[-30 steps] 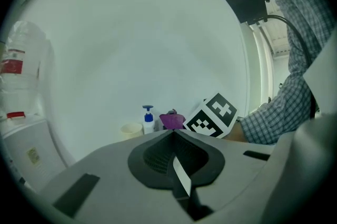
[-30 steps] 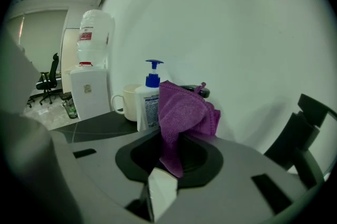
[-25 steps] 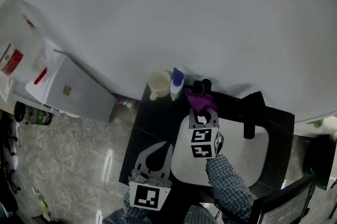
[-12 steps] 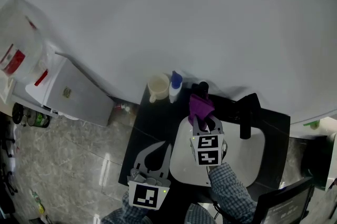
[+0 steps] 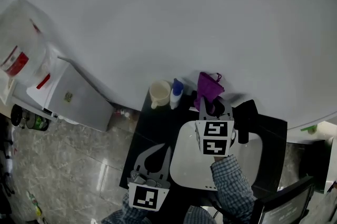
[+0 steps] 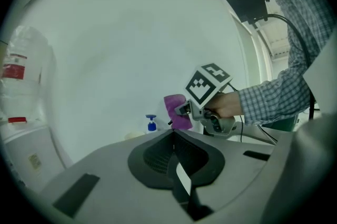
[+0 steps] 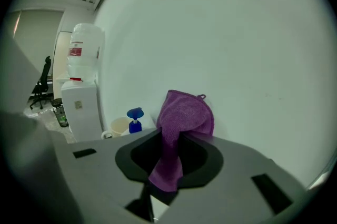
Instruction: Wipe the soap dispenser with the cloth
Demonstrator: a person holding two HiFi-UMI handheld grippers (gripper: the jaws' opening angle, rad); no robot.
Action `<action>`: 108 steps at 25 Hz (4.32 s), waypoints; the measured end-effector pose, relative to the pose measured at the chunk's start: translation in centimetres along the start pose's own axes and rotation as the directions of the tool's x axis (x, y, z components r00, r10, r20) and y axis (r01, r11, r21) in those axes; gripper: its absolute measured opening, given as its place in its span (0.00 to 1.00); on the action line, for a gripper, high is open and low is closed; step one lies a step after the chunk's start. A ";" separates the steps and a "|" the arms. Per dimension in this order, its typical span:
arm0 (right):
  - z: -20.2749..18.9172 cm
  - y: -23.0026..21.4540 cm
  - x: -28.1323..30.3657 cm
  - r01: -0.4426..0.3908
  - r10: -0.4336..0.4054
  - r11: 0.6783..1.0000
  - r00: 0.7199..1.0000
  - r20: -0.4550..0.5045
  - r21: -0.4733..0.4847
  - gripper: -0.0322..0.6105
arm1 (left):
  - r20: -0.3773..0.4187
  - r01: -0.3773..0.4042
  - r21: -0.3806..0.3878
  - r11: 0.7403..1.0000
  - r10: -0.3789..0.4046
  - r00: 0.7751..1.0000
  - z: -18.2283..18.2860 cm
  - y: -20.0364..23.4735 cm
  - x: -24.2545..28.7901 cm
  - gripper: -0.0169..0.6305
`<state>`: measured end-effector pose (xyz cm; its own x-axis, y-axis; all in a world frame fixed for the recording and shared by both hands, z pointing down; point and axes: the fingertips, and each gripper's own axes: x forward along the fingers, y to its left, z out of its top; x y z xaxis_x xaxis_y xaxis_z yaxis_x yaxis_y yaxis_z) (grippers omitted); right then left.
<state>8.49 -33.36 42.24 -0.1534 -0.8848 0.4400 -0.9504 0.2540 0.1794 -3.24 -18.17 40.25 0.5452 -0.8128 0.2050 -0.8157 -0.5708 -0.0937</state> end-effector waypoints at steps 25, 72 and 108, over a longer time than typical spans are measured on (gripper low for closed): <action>-9.3 8.2 5.4 -0.130 0.115 0.990 0.973 -0.198 -0.061 0.17 | -0.059 -0.031 -0.013 0.999 0.030 0.998 -2.6 2.1 -1.0 0.03; -10.8 -3.0 0.6 -0.065 0.093 0.985 0.981 -0.169 0.161 0.17 | -0.040 0.003 0.015 1.000 -0.002 0.999 -1.3 -0.6 1.1 0.03; -14.3 -4.7 4.0 0.049 -0.037 0.997 0.977 -0.209 0.055 0.17 | -0.065 -0.050 0.006 0.999 0.050 0.997 -2.2 0.2 -0.4 0.03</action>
<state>16.23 -32.46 55.76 -0.0583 -0.7925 0.6071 -0.9702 0.1882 0.1525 -4.05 -17.70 42.33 0.4901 -0.8310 0.2632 -0.8405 -0.5305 -0.1098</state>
